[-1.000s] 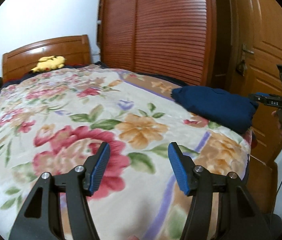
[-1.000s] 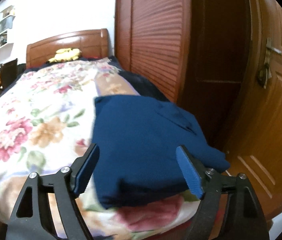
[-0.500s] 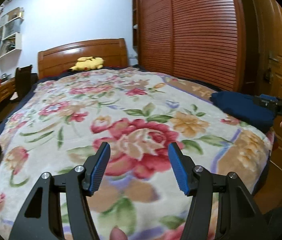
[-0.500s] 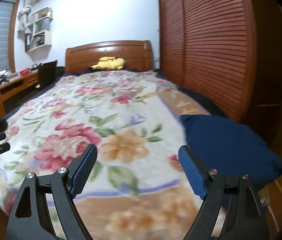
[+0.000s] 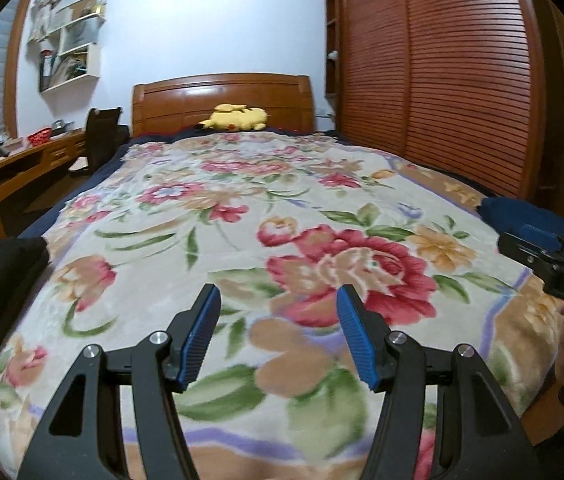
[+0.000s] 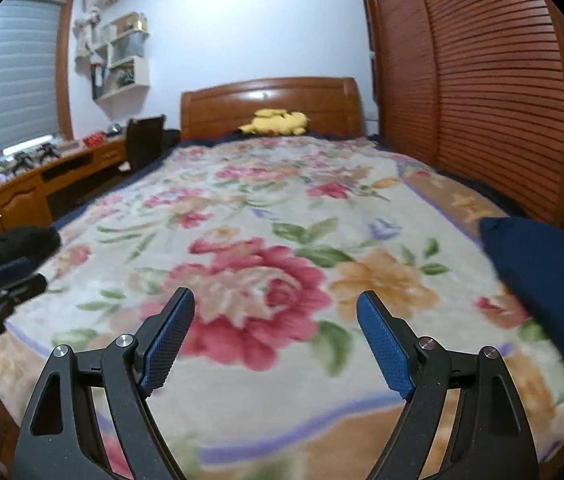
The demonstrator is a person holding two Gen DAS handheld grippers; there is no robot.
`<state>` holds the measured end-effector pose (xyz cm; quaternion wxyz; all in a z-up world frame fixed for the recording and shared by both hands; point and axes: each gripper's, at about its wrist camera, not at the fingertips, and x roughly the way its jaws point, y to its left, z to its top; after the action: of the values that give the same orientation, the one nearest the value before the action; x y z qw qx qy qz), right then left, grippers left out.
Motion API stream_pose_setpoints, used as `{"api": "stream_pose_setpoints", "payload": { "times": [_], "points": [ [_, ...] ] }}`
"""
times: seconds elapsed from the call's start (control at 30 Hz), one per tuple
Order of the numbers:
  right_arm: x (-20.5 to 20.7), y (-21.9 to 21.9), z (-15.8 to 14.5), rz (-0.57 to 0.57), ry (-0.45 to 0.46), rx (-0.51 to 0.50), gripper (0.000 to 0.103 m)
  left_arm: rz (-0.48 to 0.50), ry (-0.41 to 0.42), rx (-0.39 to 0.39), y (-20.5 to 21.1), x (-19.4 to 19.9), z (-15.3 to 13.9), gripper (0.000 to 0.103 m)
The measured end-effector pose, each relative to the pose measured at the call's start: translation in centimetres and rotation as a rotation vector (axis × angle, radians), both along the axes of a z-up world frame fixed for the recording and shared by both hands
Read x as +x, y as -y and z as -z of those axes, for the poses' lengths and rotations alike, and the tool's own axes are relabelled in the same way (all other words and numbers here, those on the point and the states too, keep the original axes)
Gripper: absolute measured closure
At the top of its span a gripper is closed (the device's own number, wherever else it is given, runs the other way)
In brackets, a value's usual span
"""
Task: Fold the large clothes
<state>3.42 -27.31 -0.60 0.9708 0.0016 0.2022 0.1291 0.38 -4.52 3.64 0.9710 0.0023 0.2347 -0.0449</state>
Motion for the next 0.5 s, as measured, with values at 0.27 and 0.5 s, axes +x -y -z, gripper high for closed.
{"api": "stream_pose_setpoints", "payload": {
  "times": [0.27,0.5],
  "points": [
    [-1.4,-2.4,-0.1,0.002,0.083,-0.025,0.018,-0.058,0.019,0.008,-0.9,-0.5,1.1,0.043],
    [-1.5,-2.4,0.0,0.001,0.083,-0.026,0.018,-0.068,0.033,0.002,-1.0,-1.0,1.2,0.043]
  ]
}}
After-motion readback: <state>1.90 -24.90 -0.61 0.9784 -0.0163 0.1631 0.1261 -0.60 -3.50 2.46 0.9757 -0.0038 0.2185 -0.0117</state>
